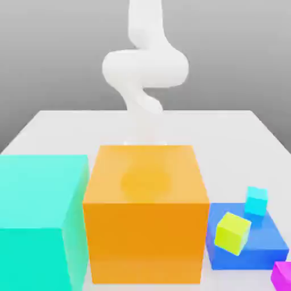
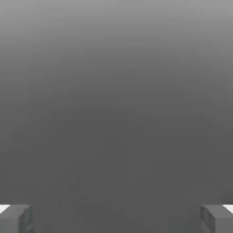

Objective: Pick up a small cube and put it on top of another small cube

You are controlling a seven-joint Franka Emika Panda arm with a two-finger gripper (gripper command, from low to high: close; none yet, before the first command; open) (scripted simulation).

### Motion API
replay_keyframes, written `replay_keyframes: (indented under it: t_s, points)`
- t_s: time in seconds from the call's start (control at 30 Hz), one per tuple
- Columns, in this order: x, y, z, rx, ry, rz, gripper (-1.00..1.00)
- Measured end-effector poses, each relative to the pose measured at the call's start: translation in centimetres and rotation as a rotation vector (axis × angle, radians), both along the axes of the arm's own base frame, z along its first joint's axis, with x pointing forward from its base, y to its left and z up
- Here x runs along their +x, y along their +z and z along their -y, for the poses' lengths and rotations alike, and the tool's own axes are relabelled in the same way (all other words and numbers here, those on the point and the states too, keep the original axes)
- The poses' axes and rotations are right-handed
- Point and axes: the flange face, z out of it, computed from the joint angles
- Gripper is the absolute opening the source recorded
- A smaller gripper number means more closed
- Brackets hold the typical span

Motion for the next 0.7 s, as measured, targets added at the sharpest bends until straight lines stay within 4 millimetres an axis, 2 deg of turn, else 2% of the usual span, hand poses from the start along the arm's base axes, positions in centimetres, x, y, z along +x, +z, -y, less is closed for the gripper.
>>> replay_keyframes:
  t_s: [0.2, 0.37, 0.53, 0.7]
  points:
    - [3.8, -7.2, 8.4, -0.062, -0.176, -0.137, 0.00]
    - [4.4, -14.0, 16.2, -0.087, -0.306, -0.265, 0.00]
    - [2.5, -21.2, 23.7, -0.083, -0.421, -0.395, 0.00]
    - [-1.6, -28.6, 30.4, -0.048, -0.519, -0.522, 0.00]
